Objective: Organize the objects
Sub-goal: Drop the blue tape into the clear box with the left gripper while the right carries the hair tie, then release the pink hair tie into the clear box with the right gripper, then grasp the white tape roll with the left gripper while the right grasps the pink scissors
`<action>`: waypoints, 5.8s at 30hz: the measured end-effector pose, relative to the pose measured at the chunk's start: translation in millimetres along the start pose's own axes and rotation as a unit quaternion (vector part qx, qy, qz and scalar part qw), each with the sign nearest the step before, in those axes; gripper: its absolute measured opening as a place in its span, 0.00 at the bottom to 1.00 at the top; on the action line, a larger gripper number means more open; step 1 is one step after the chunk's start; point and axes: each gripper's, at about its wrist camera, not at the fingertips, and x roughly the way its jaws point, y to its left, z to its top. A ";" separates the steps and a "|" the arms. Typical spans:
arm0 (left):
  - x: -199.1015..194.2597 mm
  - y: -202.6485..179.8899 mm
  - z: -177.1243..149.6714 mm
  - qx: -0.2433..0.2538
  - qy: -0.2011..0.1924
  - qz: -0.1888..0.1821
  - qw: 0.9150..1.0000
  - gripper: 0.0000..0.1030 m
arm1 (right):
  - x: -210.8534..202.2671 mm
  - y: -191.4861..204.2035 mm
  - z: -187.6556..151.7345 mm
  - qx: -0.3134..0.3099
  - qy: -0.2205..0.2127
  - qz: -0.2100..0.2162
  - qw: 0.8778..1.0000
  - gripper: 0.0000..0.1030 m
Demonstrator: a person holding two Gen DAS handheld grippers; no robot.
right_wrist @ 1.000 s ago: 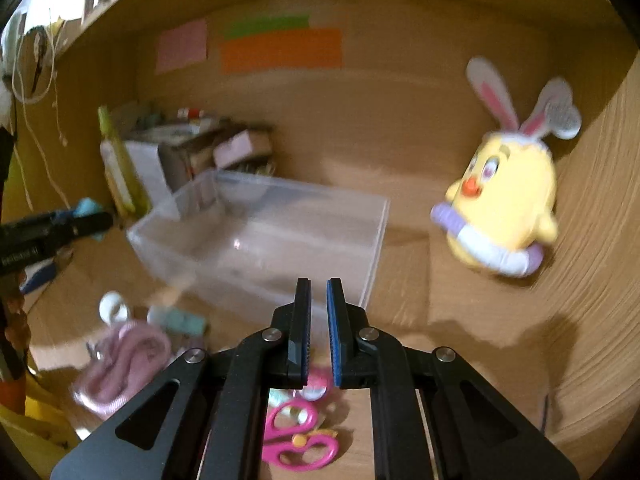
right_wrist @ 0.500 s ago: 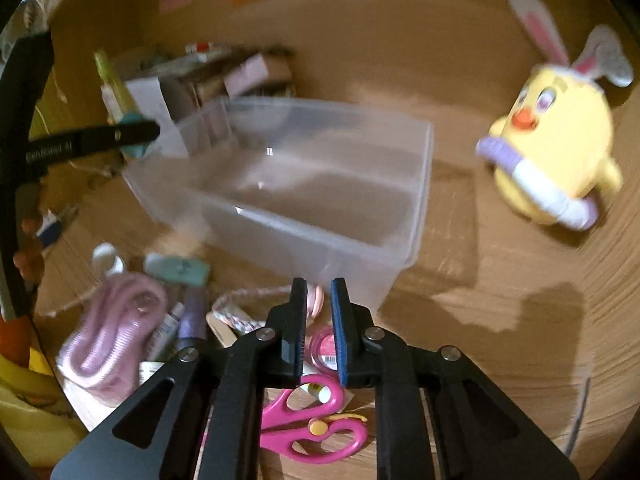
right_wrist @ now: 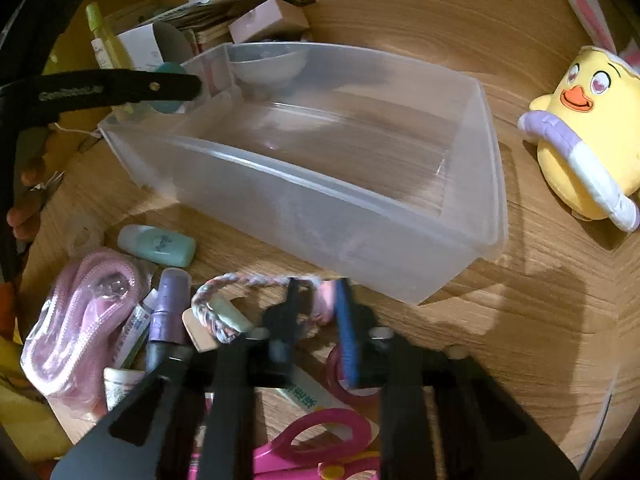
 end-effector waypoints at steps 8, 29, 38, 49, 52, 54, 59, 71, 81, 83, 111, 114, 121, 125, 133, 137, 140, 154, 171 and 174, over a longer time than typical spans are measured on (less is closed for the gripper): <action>-5.6 -10.3 -1.8 0.016 0.000 -0.009 1.000 0.49 | -38.7 1.6 4.2 0.012 -0.056 0.009 0.998 0.10; -76.3 -11.9 -27.9 0.021 -0.091 0.035 0.995 0.93 | -42.2 -25.1 75.6 0.080 -0.120 -0.023 0.989 0.10; -78.1 2.6 -50.8 -0.007 -0.075 0.037 0.996 0.93 | -12.1 -6.0 65.9 0.031 -0.064 -0.036 0.997 0.10; -83.6 21.1 -83.3 -0.036 -0.048 0.046 0.997 0.93 | -45.3 -3.1 44.4 0.021 -0.083 -0.059 0.995 0.52; -82.6 24.4 -92.4 -0.044 -0.037 0.044 0.997 0.93 | -63.0 -1.6 33.0 0.018 -0.095 -0.059 0.994 0.59; -80.8 24.8 -99.2 -0.048 -0.029 0.044 0.997 0.93 | -75.5 -0.7 23.7 0.017 -0.106 -0.057 0.993 0.63; -74.3 25.0 -111.9 -0.061 -0.015 0.034 0.997 0.93 | -94.6 0.6 -3.8 0.017 -0.115 -0.065 0.991 0.70; -61.8 31.3 -126.9 -0.098 0.000 0.032 0.995 0.80 | -82.3 -10.1 -72.9 0.082 -0.047 -0.012 0.995 0.70; -54.7 34.7 -129.7 -0.104 0.007 0.023 0.994 0.27 | -80.3 12.7 -92.5 0.036 -0.030 -0.016 0.999 0.70; -55.7 35.0 -130.0 -0.105 0.005 0.020 0.994 0.24 | -76.9 14.6 -93.1 0.029 -0.024 -0.026 0.999 0.70; -88.7 11.0 -126.5 -0.068 -0.046 0.003 0.997 0.24 | -49.5 66.5 -36.3 -0.156 -0.047 -0.059 0.985 0.53; -90.6 7.5 -123.5 -0.064 -0.051 0.001 0.997 0.24 | -44.6 63.4 -32.1 -0.145 -0.036 -0.034 0.988 0.38; -91.6 -1.3 -110.4 -0.054 -0.060 -0.009 0.997 0.24 | -45.8 52.9 -26.5 -0.106 -0.034 0.003 0.994 0.14; -90.5 -6.6 -100.5 -0.047 -0.064 -0.013 0.997 0.24 | -44.6 43.0 -27.6 -0.082 -0.034 0.004 0.996 0.11; -89.8 -16.4 -78.6 -0.036 -0.070 -0.019 0.997 0.24 | -58.1 15.3 -26.7 -0.033 -0.060 0.008 0.998 0.09; -90.6 -20.2 -62.1 -0.029 -0.079 -0.017 0.996 0.24 | -60.7 2.2 -26.0 -0.014 -0.064 0.011 0.998 0.09; -87.6 -20.2 -48.0 -0.030 -0.081 -0.014 0.996 0.24 | -61.0 -1.5 -25.1 -0.010 -0.068 0.006 0.998 0.09; -42.7 -16.3 -11.0 -0.037 -0.035 -0.014 0.999 0.24 | -109.4 -16.2 -4.4 0.024 -0.160 -0.006 0.987 0.06; 13.2 -18.0 -1.6 -0.005 0.029 -0.006 1.000 0.27 | -106.9 -25.7 25.6 0.027 -0.167 -0.008 0.986 0.05; 11.5 -20.8 -2.5 0.002 0.028 -0.006 1.000 0.34 | -87.9 -21.3 13.8 0.012 -0.127 -0.008 0.992 0.07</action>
